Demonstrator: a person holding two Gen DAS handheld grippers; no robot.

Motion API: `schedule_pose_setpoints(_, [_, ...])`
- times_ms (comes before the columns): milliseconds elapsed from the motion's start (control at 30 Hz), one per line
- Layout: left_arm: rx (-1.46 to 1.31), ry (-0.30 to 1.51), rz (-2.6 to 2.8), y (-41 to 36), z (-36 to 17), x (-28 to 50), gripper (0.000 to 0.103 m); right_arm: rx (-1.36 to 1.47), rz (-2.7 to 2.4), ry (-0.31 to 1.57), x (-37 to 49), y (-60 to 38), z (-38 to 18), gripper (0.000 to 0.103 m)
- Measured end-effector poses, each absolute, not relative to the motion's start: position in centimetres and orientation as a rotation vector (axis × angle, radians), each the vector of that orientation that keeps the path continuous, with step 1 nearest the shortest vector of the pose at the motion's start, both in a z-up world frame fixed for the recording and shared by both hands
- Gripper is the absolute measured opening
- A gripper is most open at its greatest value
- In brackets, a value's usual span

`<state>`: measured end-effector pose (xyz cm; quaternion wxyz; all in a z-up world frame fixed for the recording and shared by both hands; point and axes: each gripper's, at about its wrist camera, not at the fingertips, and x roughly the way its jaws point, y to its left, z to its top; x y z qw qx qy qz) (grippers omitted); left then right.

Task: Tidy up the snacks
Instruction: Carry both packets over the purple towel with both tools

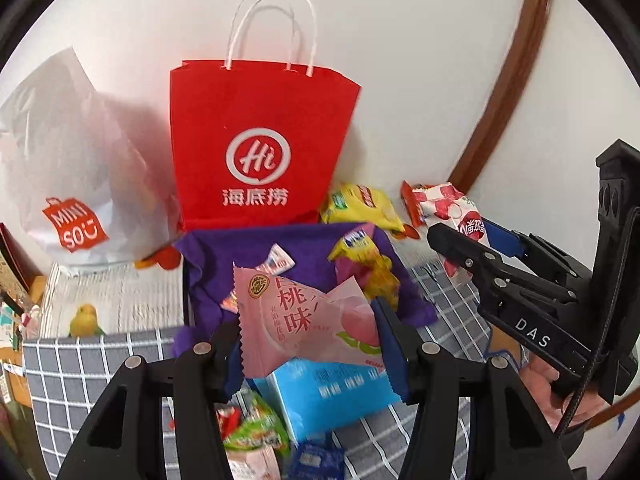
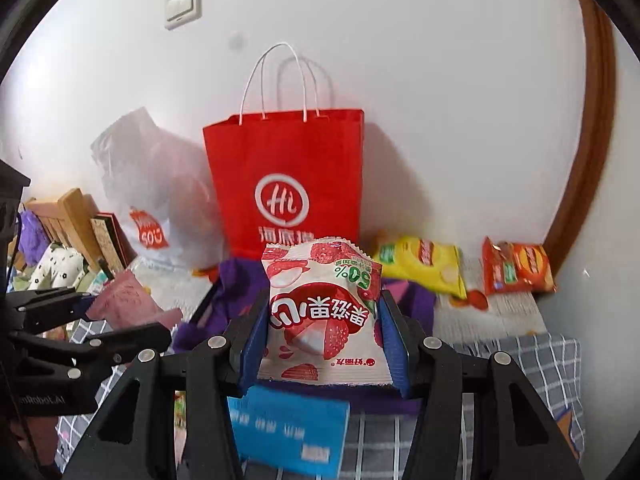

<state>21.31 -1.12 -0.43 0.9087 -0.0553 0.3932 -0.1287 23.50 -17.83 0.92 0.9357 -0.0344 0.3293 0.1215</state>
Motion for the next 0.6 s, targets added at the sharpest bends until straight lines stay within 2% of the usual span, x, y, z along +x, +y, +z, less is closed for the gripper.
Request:
schedule_pose_setpoints(167, [-0.103,0.795,-0.218,-0.7,-0.8,24.0,0.054,-0.061,0.265,0.672,26.6,-17.2,0.6,0.052])
schedule_pose_setpoints(333, [-0.092,0.805,-0.175,0.7,-3.2,27.0,0.054,-0.076,0.305,0.725,29.1,-17.1,-2.3,0.051])
schedule_pose_setpoints(600, [-0.166,0.904,-0.167,4.0,-6.8,29.7,0.054,-0.103,0.271,0.835,32.1,-19.0,-6.4,0.051])
